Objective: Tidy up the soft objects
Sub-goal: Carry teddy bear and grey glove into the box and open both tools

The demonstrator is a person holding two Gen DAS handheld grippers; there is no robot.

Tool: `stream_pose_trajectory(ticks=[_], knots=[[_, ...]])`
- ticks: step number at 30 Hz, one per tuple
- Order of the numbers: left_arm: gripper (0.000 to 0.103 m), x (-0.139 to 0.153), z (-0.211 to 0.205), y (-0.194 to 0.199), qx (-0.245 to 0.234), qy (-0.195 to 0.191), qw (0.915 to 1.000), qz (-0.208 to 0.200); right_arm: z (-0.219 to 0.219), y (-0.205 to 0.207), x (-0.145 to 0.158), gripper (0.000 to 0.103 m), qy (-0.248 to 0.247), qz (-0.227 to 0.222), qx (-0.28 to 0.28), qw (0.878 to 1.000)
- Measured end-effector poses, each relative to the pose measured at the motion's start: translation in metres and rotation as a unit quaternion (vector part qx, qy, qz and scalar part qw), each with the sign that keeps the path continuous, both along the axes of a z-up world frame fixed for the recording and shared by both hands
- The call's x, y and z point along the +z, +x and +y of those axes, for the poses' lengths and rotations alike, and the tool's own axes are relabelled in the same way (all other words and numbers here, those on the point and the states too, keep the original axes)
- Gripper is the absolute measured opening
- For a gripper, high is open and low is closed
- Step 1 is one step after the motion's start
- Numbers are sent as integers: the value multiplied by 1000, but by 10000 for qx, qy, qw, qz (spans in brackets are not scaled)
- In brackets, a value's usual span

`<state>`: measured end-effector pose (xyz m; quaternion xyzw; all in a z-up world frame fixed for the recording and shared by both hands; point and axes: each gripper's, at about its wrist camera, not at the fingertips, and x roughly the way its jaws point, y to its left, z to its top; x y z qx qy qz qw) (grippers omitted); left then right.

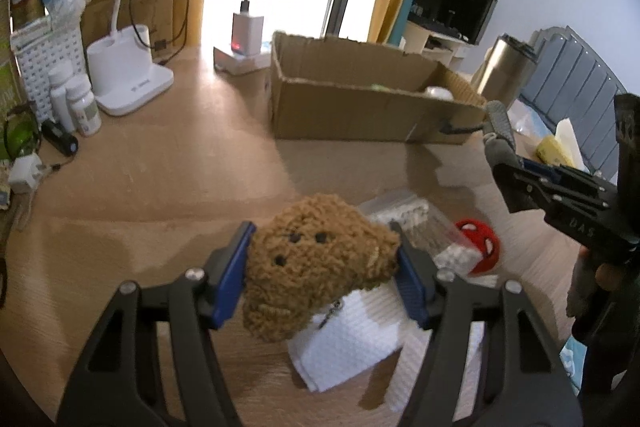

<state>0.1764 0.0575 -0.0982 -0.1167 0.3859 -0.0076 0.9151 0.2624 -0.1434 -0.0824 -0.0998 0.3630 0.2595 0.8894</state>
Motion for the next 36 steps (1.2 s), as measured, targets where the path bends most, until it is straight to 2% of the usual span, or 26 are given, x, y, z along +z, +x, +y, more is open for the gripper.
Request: stream_pose_trajectory(ticks=[14,36], knots=[[66,46,-2,-8,90,189,9984,-529,-13,-8,31,30,196,-342,4,9992],[66,89,-14,9,33,368,9933,-1099,-27,-8,73,30,593,-836,173,9946]])
